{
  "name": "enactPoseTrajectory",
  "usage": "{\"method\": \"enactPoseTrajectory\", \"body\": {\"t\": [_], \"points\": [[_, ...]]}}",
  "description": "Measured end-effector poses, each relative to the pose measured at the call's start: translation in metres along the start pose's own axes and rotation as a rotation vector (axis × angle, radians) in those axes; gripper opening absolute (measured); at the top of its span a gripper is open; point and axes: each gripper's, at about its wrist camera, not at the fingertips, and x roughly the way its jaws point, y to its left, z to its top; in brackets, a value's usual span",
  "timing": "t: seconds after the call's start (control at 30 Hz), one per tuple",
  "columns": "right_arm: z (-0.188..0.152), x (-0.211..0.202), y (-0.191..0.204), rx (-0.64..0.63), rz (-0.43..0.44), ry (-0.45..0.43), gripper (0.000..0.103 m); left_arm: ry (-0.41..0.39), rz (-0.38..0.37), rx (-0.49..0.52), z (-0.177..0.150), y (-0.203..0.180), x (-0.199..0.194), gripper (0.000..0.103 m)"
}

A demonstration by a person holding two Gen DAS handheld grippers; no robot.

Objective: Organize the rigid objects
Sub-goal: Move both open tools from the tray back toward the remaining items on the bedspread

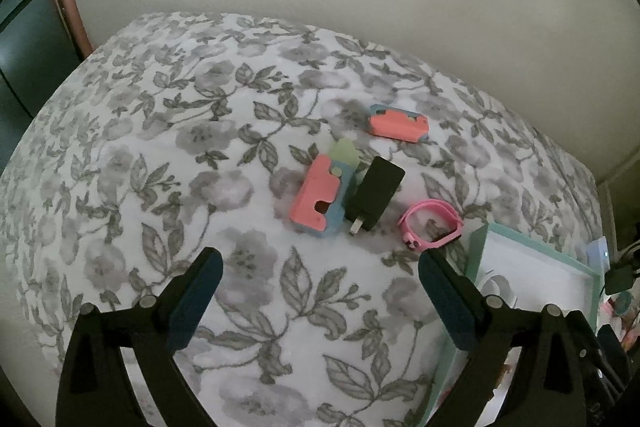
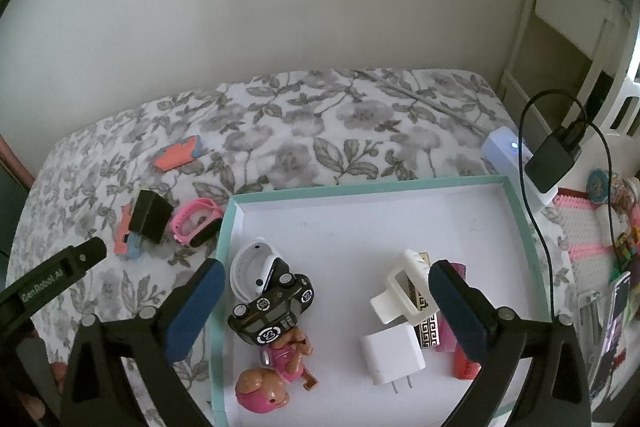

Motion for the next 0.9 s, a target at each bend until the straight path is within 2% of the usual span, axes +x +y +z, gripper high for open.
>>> {"method": "enactPoseTrajectory", "body": {"t": [0.37,0.43,0.53,0.67,0.8,0.9], "points": [[0.001,0.0,0.004,-0.019,0.003,-0.003,0.103,-0.046,0.024,-0.002,0.002,0.003,-0.008,0.098],[0.001,-0.001,0.007,-0.026,0.013,-0.008,0.103,-0.052,-0.001,-0.011,0.005,0.007,-0.009,0.098],[0.0,-0.001,0.013,-0.031,0.053,-0.011,0.103,-0.056,-0.047,-0.028,0.011,0.018,-0.008,0.099],[0.0,-0.002,0.027,-0.057,0.113,-0.021,0.103,-0.099,-0.031,-0.021,0.021,0.042,-0.01,0.098],[0.001,0.003,0.046,-0.079,0.171,-0.024,0.103,-0.065,-0.078,-0.037,0.032,0.061,-0.004,0.098],[0.005,0.011,0.061,-0.103,0.206,-0.021,0.101,-0.046,-0.115,-0.008,0.038,0.063,0.004,0.098]]}}
